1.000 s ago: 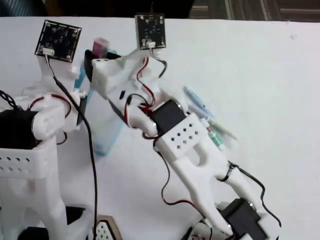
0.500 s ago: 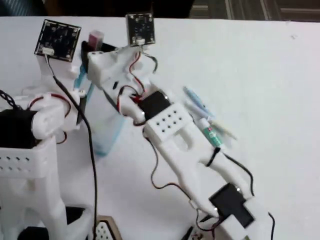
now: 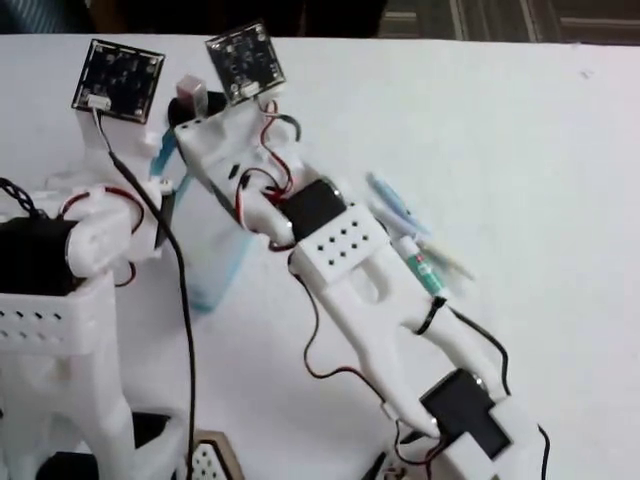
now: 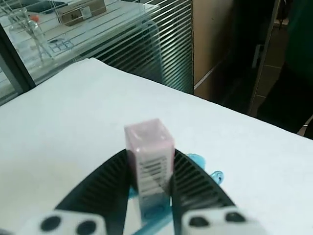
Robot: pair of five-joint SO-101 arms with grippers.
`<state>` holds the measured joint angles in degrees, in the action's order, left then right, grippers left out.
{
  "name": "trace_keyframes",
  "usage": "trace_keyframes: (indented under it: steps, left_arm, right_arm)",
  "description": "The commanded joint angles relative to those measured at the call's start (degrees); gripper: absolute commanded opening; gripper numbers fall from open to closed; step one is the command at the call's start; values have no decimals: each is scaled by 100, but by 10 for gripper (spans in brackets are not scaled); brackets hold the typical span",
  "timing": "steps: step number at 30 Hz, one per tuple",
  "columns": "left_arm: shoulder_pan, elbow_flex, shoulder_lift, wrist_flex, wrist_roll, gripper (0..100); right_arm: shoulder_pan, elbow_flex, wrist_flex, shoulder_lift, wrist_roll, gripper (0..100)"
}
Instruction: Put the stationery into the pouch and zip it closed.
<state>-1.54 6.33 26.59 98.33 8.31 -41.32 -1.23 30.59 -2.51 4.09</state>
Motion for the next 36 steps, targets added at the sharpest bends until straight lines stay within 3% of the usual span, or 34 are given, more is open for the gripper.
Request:
trace_keyframes:
  steps: [1, 6, 16, 21, 27, 33, 36]
  left_arm:
    - [-13, -88, -365, 26, -9, 24]
    - [-13, -88, -365, 26, -9, 24]
    - [-13, -88, -365, 26, -9, 24]
    - [-13, -88, -365, 26, -9, 24]
    - [-13, -88, -365, 26, -9, 24]
    - [-4, -88, -365, 26, -9, 24]
    - [-4, -88, -365, 26, -9, 24]
  right_arm:
    - [-4, -35, 163, 57, -114, 113]
    - [-4, -18, 163, 57, -114, 243]
    - [127, 62, 154, -215, -79, 244]
    - [954, 18, 303, -1103, -79, 244]
    - [2633, 9, 1754, -1824, -202, 244]
    - [3521, -686, 3178, -1086, -2593, 244]
    - [3670, -1134, 3231, -330, -3446, 244]
